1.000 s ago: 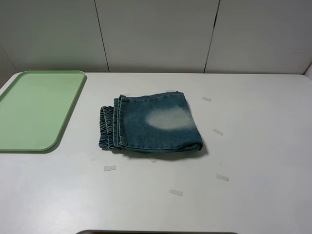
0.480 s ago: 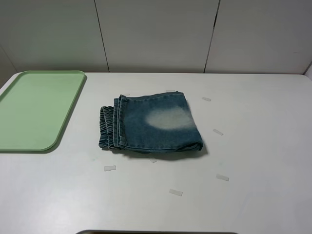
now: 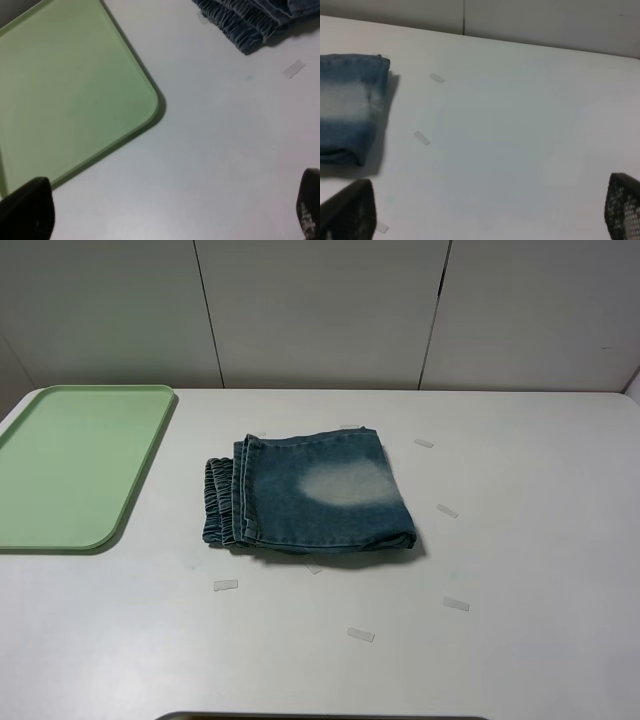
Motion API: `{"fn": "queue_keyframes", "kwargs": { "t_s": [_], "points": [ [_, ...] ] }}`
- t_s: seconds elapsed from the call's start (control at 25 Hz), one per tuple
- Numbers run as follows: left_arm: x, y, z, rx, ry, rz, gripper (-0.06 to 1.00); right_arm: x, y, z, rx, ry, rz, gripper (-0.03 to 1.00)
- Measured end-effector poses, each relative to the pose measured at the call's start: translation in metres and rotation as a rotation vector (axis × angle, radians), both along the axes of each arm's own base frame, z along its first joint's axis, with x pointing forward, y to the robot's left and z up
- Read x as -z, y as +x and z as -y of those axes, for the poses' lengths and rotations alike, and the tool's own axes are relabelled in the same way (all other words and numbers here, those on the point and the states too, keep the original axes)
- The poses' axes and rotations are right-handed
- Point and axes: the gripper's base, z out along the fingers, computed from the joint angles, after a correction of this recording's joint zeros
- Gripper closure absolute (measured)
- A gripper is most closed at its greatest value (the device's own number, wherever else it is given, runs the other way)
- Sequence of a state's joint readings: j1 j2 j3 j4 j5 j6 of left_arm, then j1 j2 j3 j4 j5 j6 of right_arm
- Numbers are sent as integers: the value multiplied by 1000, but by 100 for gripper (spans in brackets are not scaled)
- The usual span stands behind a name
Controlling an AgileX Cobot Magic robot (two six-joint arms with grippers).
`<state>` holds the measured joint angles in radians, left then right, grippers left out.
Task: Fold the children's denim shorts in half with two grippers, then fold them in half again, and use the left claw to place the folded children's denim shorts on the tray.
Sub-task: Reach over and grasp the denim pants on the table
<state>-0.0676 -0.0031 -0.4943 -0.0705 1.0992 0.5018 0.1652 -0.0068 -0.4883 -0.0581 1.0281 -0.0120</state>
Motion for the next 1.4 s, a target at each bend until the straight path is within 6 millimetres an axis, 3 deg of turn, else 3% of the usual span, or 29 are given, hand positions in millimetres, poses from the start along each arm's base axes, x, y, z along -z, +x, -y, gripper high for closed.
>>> {"fn": "queue_keyframes", "kwargs": {
  "t_s": [0.48,0.8,0.88,1.04,1.4],
  "points": [
    [-1,0,3,32,-55,0,-2,0,0,0,0,0,0,27],
    [-27,11,11,-75,-420,184,-1,0,0,0,0,0,0,27],
    [-36,30,16,-104,-554,156,2,0,0,0,0,0,0,27],
    [-35,70,25,-146,-638,-20,3,0,0,0,0,0,0,27],
    [3,169,42,-203,-709,-318,4,0,0,0,0,0,0,27]
  ]
}}
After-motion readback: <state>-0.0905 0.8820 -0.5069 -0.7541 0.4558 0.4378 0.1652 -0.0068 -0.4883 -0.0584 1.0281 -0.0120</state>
